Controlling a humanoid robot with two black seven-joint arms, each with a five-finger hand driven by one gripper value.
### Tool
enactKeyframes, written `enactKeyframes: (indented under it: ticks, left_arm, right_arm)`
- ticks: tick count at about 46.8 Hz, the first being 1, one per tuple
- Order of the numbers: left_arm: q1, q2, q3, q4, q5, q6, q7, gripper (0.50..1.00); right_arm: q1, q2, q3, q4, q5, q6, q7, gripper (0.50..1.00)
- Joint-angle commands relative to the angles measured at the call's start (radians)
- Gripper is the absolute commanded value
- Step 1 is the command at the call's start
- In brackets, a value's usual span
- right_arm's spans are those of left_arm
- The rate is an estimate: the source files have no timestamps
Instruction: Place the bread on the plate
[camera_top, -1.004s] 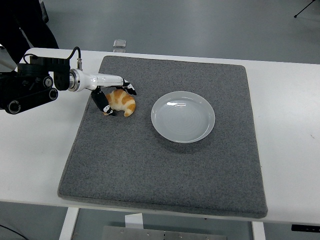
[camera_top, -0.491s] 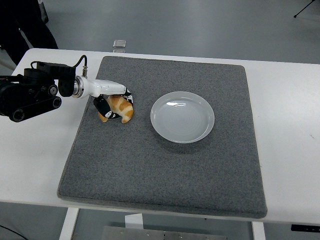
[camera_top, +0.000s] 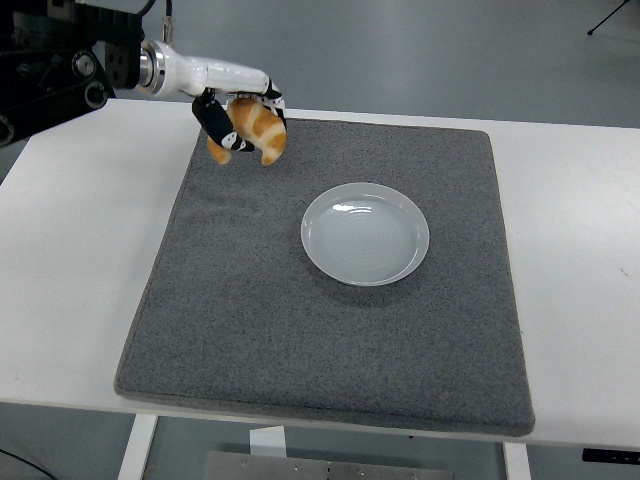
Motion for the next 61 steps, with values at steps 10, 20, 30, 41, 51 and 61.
enactKeyframes:
  ticks: [10,20,30,41,51,61]
  left_arm:
    - [-0.095,0.018,-0.075,0.002,0.002,-0.104,0.000,0.500]
    - [-0.096,-0.016,-0.110,-0.012,0.000,-0.090,-0.011,0.500]
    - [-0.048,-0.192,-0.155,-0.010,0.013,-0.056,-0.017,0.500]
    - [0.023,-0.347,-0.136,0.066,0.060,-0.052,-0.011,0.500]
    - [0.136,-0.431,-0.130,0.161,0.184,-0.001,-0.009,0.500]
    - [0.184,-0.497,-0.118,0.224,0.195,0.030,-0.006,0.500]
  right_arm:
    - [-0.001,0.000,0.001,0.000,0.000,0.000,0.000,0.952]
    - [0.000,0.000,-0.001,0.000,0.000,0.000,0.000,0.952]
    - [0.000,0.000,-0.001,0.000,0.000,0.000,0.000,0.954]
    - [-0.001,0.000,0.001,0.000,0.000,0.000,0.000,0.952]
    - [0.000,0.000,-0.001,0.000,0.000,0.000,0.000,0.952]
    - [0.000,0.000,0.001,0.000,0.000,0.000,0.000,0.954]
